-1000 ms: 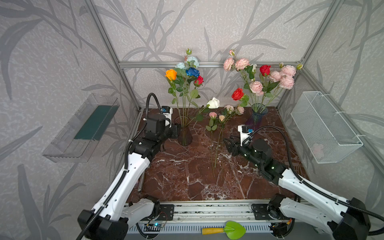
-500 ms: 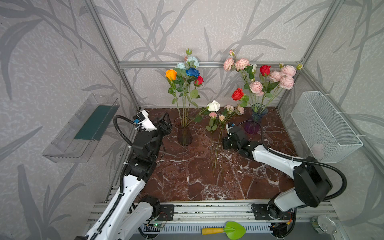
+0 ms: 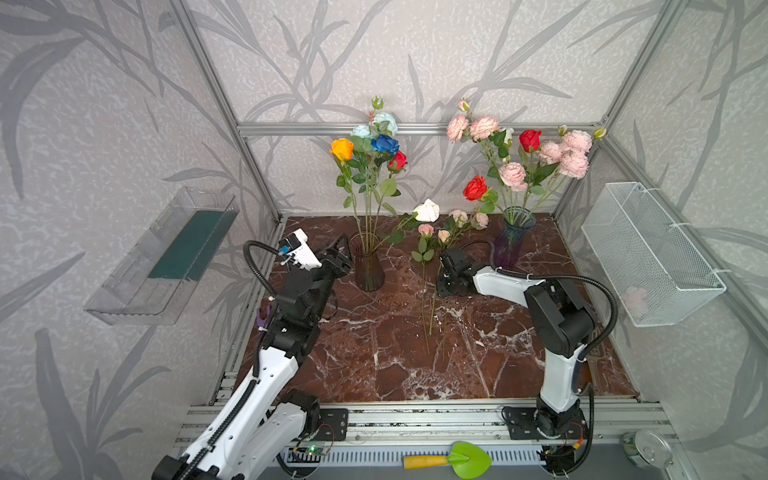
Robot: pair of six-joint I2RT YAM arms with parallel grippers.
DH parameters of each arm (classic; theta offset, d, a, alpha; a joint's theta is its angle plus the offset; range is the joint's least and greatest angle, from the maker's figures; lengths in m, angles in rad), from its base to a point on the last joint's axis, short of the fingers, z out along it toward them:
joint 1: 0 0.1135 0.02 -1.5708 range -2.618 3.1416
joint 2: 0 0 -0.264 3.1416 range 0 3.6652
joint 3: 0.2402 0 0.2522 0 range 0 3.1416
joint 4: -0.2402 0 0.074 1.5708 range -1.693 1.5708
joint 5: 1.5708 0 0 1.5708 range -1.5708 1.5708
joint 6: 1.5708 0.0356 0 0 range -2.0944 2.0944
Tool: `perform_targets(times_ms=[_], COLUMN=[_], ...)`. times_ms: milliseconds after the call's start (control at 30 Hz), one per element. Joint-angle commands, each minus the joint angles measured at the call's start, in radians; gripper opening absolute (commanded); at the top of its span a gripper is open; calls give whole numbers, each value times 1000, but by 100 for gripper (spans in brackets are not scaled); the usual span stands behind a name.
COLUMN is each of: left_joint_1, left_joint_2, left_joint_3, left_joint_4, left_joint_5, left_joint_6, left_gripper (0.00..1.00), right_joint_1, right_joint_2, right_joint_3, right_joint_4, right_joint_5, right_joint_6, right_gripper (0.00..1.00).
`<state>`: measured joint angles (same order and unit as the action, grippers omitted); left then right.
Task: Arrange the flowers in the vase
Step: 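Open the left gripper and withdraw while the right gripper grasps the peach rose stem, then lift the peach rose with the right gripper toward the left gripper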
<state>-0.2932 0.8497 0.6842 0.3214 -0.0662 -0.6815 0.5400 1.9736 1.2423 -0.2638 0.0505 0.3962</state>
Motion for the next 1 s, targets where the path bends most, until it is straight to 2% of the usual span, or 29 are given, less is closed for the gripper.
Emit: perform_targets(times_ms=[0,100,200,333,700,967], left_joint_1=[3,3,3,3,3,3], left_joint_2=[4,18,16,12,20,59], left_joint_3=[-12,-9,-8,-8,-6,-14], left_joint_4=[47,49,49,48,64,201], left_joint_5=[35,57,61,64,92,268], left_joint_6=[-36,-39,-38,-37,-39,-36], left_gripper=[63,63,63,63,63,63], right_joint_1=[-5,-5,-7,-23,-32,-28], right_joint_2=[20,28,20,-45,-337,-580], right_joint_3=[30,14,-7,-87,-309,-455], right_joint_4=[-32,-15,-2,78,337,474], right_joint_5=[4,17,43,48,-17,-71], right_joint_6=[12,19,29,69,79,68], right_gripper=[25,18,7,0,0,0])
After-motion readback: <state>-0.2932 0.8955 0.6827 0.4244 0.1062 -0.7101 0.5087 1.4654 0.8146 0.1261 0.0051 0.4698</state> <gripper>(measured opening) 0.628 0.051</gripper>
